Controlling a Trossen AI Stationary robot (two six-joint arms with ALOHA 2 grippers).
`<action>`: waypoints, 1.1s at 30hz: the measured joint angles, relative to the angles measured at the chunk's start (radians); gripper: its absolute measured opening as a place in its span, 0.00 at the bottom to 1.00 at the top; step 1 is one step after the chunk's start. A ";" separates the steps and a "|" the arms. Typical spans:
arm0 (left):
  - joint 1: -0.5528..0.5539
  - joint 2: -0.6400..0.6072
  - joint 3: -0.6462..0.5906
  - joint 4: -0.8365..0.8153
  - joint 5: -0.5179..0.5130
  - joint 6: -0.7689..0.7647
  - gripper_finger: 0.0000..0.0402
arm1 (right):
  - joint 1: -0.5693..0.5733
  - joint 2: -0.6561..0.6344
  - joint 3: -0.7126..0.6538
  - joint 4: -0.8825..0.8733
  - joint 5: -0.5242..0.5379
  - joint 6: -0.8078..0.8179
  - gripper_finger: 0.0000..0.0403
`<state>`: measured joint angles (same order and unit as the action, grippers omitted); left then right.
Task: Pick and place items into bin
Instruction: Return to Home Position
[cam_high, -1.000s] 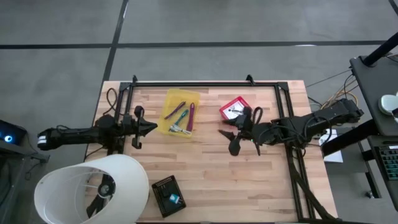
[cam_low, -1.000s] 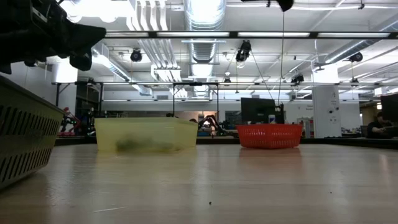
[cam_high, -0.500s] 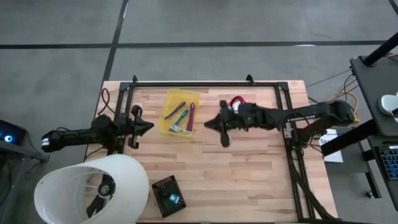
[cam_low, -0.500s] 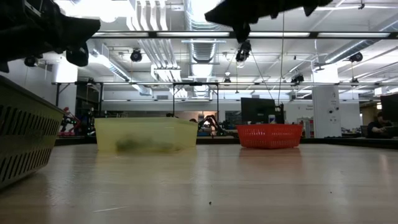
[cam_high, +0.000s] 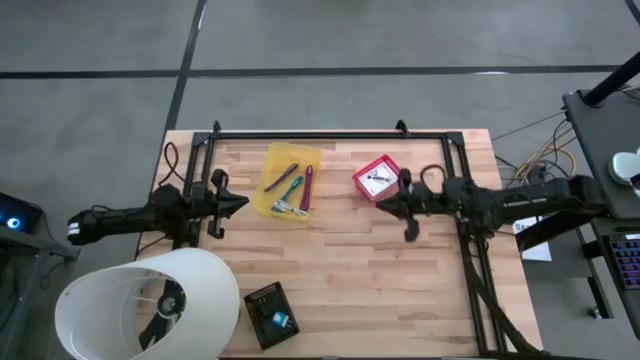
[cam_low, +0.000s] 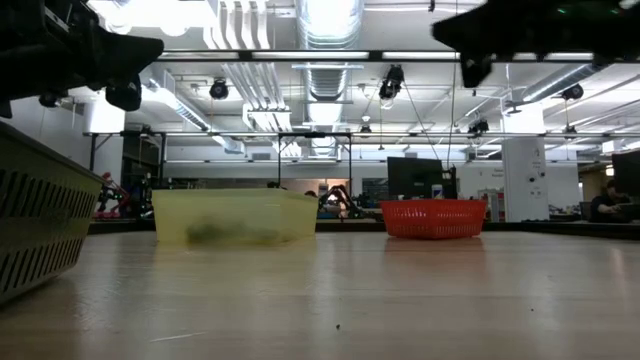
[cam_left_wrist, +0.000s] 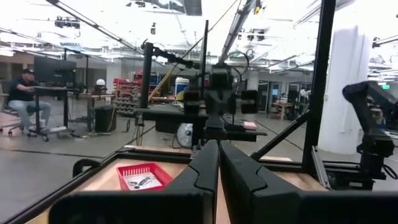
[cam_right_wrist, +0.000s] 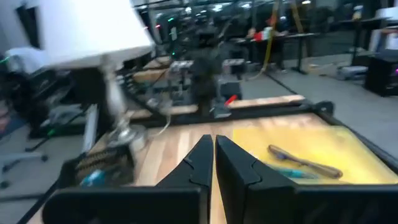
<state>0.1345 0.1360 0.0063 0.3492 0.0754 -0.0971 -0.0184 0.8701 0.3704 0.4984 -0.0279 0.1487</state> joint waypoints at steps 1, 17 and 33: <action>0.000 -0.001 0.000 0.000 -0.001 0.000 0.00 | 0.014 -0.038 -0.036 -0.002 -0.001 -0.009 0.02; 0.001 0.006 -0.001 -0.050 -0.048 0.001 0.00 | 0.043 -0.689 -0.361 -0.281 0.088 -0.014 0.02; 0.001 0.027 -0.001 -0.230 -0.018 -0.003 0.00 | 0.042 -0.858 -0.361 -0.478 0.110 -0.028 0.02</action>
<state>0.1352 0.1631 0.0055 0.1193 0.0570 -0.0999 0.0239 0.0125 0.0090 0.0208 0.0817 0.1208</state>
